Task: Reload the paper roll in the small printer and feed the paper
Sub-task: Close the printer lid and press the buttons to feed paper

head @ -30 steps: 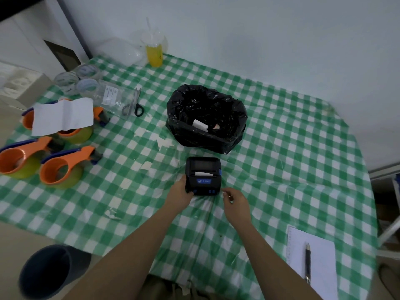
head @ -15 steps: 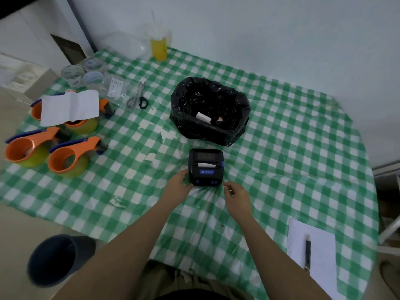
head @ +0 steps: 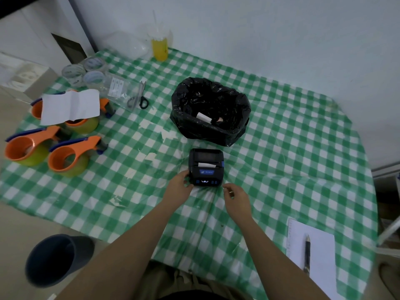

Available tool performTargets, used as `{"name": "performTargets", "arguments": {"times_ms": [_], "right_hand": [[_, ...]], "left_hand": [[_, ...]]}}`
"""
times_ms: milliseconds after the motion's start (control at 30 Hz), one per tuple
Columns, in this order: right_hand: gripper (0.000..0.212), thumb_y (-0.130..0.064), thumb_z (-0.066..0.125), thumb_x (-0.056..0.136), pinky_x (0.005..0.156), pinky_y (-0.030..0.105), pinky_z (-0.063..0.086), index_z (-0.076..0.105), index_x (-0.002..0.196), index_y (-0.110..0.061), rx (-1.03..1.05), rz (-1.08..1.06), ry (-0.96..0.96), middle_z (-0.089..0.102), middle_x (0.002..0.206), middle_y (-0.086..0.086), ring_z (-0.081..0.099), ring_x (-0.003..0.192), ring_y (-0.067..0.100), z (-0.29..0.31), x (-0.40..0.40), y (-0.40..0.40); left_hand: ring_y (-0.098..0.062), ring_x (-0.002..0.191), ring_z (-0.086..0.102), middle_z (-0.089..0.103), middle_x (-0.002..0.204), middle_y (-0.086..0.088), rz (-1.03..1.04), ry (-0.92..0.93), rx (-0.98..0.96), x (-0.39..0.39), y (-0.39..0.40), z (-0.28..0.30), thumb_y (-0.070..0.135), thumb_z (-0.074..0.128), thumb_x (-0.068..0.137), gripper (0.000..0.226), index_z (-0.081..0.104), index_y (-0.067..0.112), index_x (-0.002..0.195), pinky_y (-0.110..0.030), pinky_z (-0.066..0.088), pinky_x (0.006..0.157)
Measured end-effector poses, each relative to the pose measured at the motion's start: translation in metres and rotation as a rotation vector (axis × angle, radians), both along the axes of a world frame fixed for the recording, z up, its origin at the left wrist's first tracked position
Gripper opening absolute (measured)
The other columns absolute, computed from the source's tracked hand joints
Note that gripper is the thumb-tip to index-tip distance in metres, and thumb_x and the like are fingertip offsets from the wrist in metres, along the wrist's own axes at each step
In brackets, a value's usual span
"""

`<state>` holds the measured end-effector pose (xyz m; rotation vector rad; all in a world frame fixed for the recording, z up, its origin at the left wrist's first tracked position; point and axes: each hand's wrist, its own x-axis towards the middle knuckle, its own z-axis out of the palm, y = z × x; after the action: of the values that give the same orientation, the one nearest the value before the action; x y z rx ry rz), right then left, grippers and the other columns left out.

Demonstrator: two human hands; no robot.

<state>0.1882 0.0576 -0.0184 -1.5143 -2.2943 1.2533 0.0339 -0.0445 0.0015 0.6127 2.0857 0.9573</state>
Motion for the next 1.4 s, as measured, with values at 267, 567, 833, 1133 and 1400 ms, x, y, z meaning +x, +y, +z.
{"name": "performTargets", "arguments": {"times_ms": [267, 567, 833, 1133, 1400], "right_hand": [[0.021, -0.018, 0.051, 0.093, 0.071, 0.026, 0.044, 0.061, 0.111, -0.012, -0.021, -0.037, 0.027, 0.063, 0.108, 0.008, 0.055, 0.080, 0.013, 0.002, -0.005, 0.001], [0.027, -0.013, 0.064, 0.084, 0.087, 0.040, 0.053, 0.053, 0.109, -0.019, -0.091, -0.081, 0.152, 0.059, 0.117, 0.005, 0.058, 0.101, 0.017, -0.003, -0.027, 0.011], [0.024, -0.011, 0.068, 0.082, 0.084, 0.040, 0.054, 0.053, 0.100, -0.018, -0.099, -0.100, 0.177, 0.062, 0.108, 0.003, 0.061, 0.096, 0.020, -0.003, -0.027, 0.014], [0.022, -0.009, 0.067, 0.082, 0.076, 0.029, 0.048, 0.050, 0.093, -0.017, -0.101, -0.091, 0.158, 0.061, 0.100, 0.004, 0.062, 0.092, 0.020, -0.001, -0.030, 0.017], [0.021, -0.009, 0.067, 0.082, 0.080, 0.034, 0.051, 0.052, 0.097, -0.013, -0.090, -0.091, 0.133, 0.062, 0.102, 0.006, 0.061, 0.092, 0.021, -0.004, -0.031, 0.018]], "left_hand": [[-0.029, 0.115, 0.056, 0.056, 0.131, -0.014, 0.005, 0.001, -0.007, -0.002, 0.001, 0.000, 0.002, 0.055, 0.087, 0.045, 0.047, 0.008, 0.130, -0.032, 0.044, 0.094], [-0.026, 0.112, 0.057, 0.055, 0.130, -0.012, 0.065, -0.009, 0.012, -0.005, -0.004, -0.002, 0.004, 0.056, 0.087, 0.040, 0.050, 0.008, 0.127, -0.028, 0.044, 0.090], [-0.026, 0.107, 0.058, 0.054, 0.131, -0.013, 0.105, -0.015, 0.018, -0.007, -0.006, -0.003, 0.004, 0.054, 0.088, 0.038, 0.050, 0.006, 0.126, -0.028, 0.043, 0.088], [-0.015, 0.097, 0.053, 0.055, 0.130, -0.012, 0.129, -0.018, 0.008, -0.007, -0.006, -0.007, 0.005, 0.054, 0.089, 0.037, 0.051, 0.007, 0.126, -0.026, 0.042, 0.087], [-0.015, 0.097, 0.053, 0.056, 0.130, -0.012, 0.136, -0.024, 0.014, -0.007, -0.006, -0.009, 0.004, 0.053, 0.089, 0.036, 0.052, 0.007, 0.125, -0.027, 0.042, 0.085]]}}
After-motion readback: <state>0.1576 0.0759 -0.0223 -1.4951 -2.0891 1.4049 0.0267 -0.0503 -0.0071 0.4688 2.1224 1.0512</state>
